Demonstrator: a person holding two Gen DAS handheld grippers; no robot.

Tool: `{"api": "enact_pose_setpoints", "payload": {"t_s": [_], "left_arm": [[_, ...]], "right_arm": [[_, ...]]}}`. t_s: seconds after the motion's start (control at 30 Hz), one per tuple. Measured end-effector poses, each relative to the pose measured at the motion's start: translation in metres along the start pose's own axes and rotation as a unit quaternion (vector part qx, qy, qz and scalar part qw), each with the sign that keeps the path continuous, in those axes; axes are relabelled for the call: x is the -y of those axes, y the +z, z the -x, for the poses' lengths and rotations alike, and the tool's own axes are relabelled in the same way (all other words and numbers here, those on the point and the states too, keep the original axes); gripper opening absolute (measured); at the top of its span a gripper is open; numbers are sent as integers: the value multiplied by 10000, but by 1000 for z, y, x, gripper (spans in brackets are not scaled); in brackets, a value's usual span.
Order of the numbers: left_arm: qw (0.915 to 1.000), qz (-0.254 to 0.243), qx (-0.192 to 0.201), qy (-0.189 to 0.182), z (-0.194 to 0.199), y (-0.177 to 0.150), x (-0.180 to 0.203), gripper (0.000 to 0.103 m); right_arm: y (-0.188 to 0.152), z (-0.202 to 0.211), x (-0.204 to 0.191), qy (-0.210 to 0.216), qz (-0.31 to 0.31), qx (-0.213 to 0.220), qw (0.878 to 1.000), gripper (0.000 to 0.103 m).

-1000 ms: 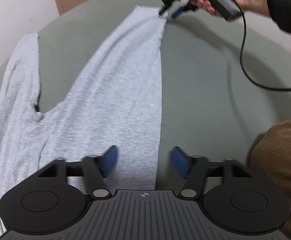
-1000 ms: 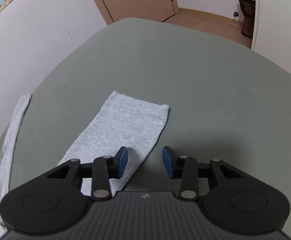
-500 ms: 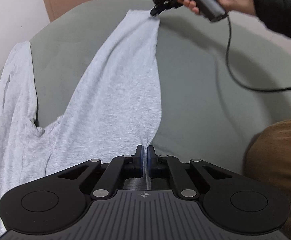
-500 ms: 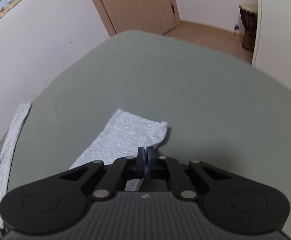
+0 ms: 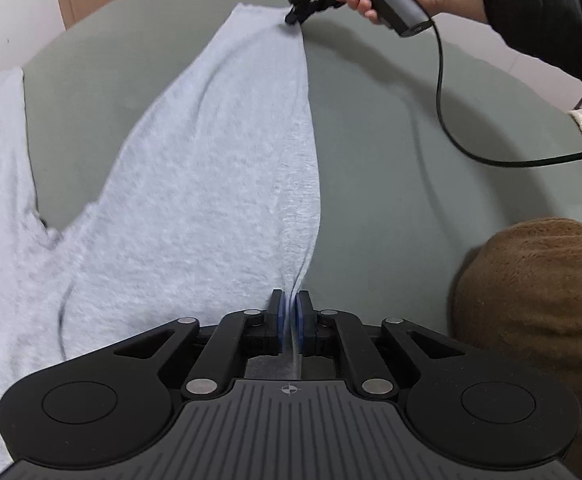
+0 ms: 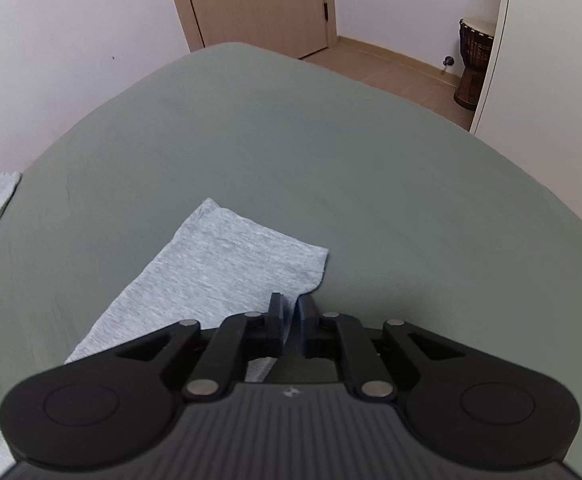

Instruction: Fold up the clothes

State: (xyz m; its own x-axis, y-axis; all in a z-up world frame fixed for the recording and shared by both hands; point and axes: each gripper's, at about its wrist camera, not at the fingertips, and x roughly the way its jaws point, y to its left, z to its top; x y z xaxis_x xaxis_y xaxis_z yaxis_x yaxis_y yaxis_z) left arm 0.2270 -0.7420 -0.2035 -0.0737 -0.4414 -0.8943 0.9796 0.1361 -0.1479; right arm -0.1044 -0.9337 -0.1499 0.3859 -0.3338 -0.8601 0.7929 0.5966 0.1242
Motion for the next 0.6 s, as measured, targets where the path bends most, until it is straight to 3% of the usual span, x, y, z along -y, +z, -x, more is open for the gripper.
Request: {"api": "enact_pose_setpoints", "payload": {"t_s": [0.03,0.13,0.2,0.27,0.37,0.6], "left_arm": [[10000,-1,0,-37,0,-1,2,30],[9998,25,196,31,12,-4,5,34],[9990,187,371,163,21,-5,1,41],[9971,406,538,359,35,-5,-7,52],[9912,741,733,815,58,-9,-19,52],[9721,1543,921,1507,97,-39,-50,53]], "right_arm": [[0,2,1,-32,-9,19,10000,11],[-1,22,3,-48,-28,187,9998,18],[-5,44,-2,136,121,279,9994,20],[-13,63,-9,289,297,341,9986,29],[-30,94,-26,550,616,451,9956,47],[-68,142,-76,1022,1276,416,9857,56]]}}
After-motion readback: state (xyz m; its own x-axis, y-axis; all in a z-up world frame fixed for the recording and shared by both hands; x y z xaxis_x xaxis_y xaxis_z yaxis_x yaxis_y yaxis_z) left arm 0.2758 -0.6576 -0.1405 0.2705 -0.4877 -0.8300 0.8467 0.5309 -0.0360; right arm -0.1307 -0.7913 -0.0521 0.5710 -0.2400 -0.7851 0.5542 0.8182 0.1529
